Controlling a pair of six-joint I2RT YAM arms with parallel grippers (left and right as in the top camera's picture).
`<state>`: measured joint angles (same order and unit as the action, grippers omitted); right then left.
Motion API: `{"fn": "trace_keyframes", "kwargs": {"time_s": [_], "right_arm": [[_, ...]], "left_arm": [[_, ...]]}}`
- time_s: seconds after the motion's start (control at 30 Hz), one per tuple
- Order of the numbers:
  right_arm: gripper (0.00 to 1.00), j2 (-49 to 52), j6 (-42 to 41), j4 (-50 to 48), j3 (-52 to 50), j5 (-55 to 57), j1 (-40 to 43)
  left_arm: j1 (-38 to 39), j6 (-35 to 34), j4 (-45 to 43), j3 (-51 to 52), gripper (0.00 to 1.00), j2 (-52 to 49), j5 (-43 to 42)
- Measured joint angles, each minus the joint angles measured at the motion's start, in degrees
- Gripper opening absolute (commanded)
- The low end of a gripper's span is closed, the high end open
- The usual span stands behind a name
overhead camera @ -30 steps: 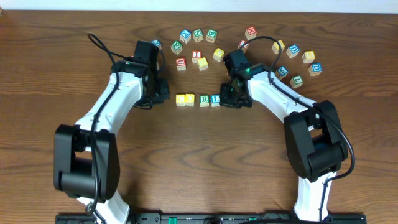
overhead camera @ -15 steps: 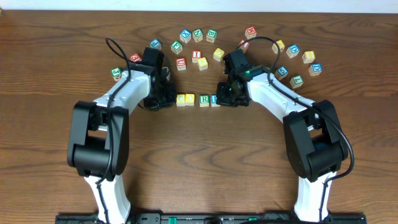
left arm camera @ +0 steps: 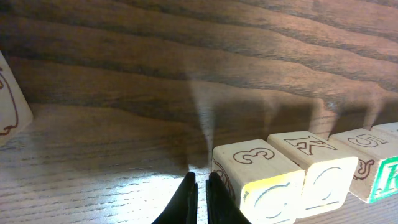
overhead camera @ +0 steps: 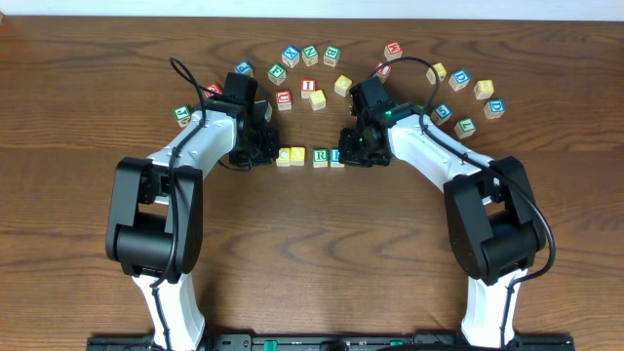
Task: Spell out CORL
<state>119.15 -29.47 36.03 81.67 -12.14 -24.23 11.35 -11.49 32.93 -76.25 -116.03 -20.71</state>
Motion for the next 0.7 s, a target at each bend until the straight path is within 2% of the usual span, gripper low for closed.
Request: {"fn": "trace_keyframes", "kwargs": {"time_s": [0.7], "right_arm": [[0.02,0.00,-0.09,-2.78,-0.04,1.53,-2.36]], "left_arm": [[2.29,1.03,-0.87,0.00,0.07,0.00,0.22]]}}
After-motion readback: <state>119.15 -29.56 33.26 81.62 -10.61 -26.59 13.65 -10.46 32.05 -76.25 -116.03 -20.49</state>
